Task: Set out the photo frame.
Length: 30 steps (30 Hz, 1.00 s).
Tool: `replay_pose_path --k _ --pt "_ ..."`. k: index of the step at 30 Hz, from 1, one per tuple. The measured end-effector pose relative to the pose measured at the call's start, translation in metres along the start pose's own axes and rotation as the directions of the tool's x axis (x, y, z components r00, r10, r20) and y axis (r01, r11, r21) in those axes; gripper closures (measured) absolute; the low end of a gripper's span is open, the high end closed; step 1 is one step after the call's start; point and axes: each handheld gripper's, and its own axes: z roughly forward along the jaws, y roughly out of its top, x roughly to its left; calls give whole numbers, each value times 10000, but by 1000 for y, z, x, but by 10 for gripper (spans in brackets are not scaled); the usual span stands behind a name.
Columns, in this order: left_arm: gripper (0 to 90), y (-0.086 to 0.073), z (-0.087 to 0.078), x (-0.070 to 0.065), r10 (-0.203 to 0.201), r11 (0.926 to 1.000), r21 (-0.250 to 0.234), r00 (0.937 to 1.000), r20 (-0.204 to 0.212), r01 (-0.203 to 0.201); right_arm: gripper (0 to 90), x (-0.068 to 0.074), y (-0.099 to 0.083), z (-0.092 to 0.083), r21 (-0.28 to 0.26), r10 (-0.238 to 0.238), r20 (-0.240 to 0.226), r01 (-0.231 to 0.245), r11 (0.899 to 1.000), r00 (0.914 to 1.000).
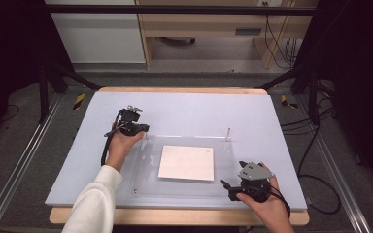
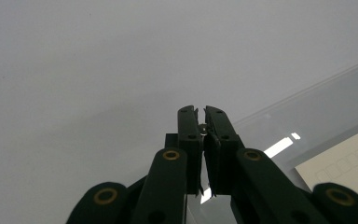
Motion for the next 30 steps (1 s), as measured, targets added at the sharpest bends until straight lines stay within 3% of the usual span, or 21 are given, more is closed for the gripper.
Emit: replay_pose_path --k 13,19,25,30 --pt "851 5 2 3 -312 9991 293 9994 114 308 134 26 -3 -11 -116 -1208 -601 1203 9927 9909" --pt "850 7 2 3 -375 9987 349 9992 151 369 134 26 -6 -7 148 -1351 -592 1362 9906 9891" --pt "850 8 3 3 -377 9984 416 9991 172 370 134 32 -5 -8 -3 -1501 -960 1507 9886 9840" --pt "850 8 3 4 -377 9982 467 9990 221 367 144 36 -12 -7 304 -2086 -808 2116 9769 9747"
